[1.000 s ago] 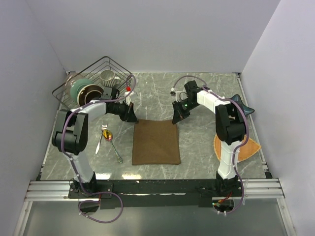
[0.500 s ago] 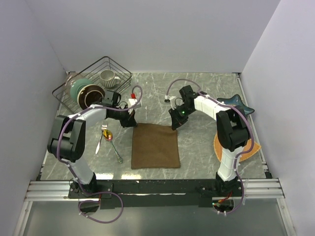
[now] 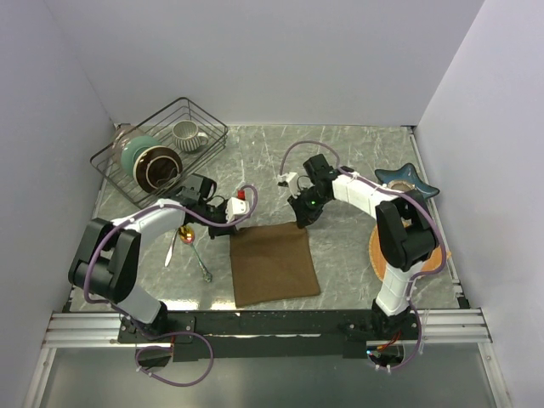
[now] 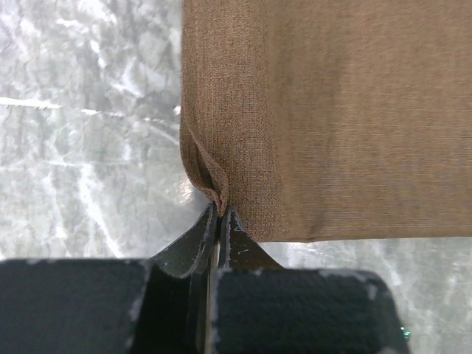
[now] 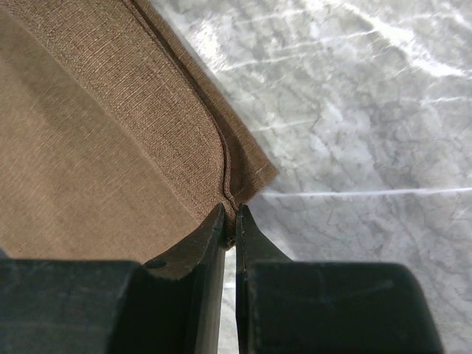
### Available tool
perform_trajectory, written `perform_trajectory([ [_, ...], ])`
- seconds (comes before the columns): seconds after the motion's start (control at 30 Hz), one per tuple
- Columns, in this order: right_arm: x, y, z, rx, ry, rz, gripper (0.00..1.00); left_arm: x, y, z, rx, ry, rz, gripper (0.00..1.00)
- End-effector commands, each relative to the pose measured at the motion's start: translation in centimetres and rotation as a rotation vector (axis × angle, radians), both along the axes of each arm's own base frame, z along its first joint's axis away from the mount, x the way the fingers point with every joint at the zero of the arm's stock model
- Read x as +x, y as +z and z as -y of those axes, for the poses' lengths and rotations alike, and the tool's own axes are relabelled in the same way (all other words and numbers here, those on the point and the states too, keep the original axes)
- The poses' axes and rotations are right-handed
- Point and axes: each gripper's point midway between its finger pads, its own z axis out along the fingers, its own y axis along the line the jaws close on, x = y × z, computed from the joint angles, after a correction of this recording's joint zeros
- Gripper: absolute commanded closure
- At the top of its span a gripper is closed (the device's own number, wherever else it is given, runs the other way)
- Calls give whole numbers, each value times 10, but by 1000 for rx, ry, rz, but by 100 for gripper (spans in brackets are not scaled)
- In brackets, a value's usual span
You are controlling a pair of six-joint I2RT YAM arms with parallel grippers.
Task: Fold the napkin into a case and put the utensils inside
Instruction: Fold the lower triangle-folded napkin at the center of the board.
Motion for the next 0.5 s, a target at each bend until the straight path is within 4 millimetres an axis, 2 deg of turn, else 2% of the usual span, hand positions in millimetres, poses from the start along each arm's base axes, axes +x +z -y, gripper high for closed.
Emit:
perform_trajectory([
  [0.0,25,11,-2,-13,-40,108,100,23,8,1,8,30,93,99],
  [0.2,63,24,5,-22,-121,176,96,31,-3,-3,40,68,64,99],
  [0.27,64,31,1,-16,-117,169,82,32,-5,-3,47,74,57,99],
  [0.3,62,31,2,-18,-122,155,59,33,-7,-3,50,79,50,99],
  [0.33,58,32,3,-22,-126,138,46,33,-8,-4,55,85,43,99],
  [0.37,54,33,6,-21,-136,130,38,34,-9,-3,54,86,39,99],
  [0.4,50,47,7,0,-141,158,31,35,-8,-2,50,90,33,99],
  [0.43,49,55,6,23,-136,189,30,35,-9,-2,49,94,30,99],
  [0.47,37,51,10,26,-120,193,30,36,-9,-1,42,100,26,99],
])
